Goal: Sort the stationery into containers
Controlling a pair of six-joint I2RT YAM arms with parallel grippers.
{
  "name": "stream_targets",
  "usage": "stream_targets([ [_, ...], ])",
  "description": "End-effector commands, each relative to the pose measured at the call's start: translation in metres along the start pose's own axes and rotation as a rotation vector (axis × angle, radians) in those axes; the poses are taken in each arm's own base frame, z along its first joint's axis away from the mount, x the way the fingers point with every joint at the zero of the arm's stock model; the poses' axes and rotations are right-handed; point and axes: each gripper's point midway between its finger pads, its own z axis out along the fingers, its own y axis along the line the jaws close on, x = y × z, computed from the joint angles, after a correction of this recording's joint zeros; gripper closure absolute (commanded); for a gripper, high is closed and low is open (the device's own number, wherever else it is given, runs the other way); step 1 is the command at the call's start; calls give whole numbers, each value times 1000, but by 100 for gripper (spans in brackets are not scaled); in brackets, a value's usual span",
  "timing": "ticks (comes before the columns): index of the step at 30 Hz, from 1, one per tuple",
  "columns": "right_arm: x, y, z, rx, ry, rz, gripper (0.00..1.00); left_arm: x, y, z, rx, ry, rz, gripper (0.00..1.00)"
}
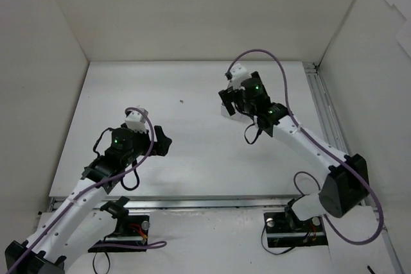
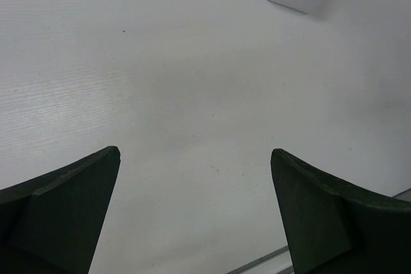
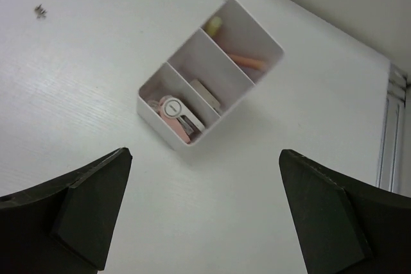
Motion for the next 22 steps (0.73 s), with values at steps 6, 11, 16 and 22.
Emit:
stream_targets([
  [6, 35, -78, -85, 495, -304, 640, 2, -49, 44, -64, -315, -190, -95, 0],
  [11, 72, -74, -102, 530, -229, 743, 2, -54, 61, -93, -398, -293, -171, 0],
  [16, 89, -80, -110, 604, -165, 737, 2, -52, 62, -102, -396, -315, -209, 0],
  [22, 89, -78, -114, 605, -177, 742, 2, -49, 61, -100, -395, -298, -218, 0],
])
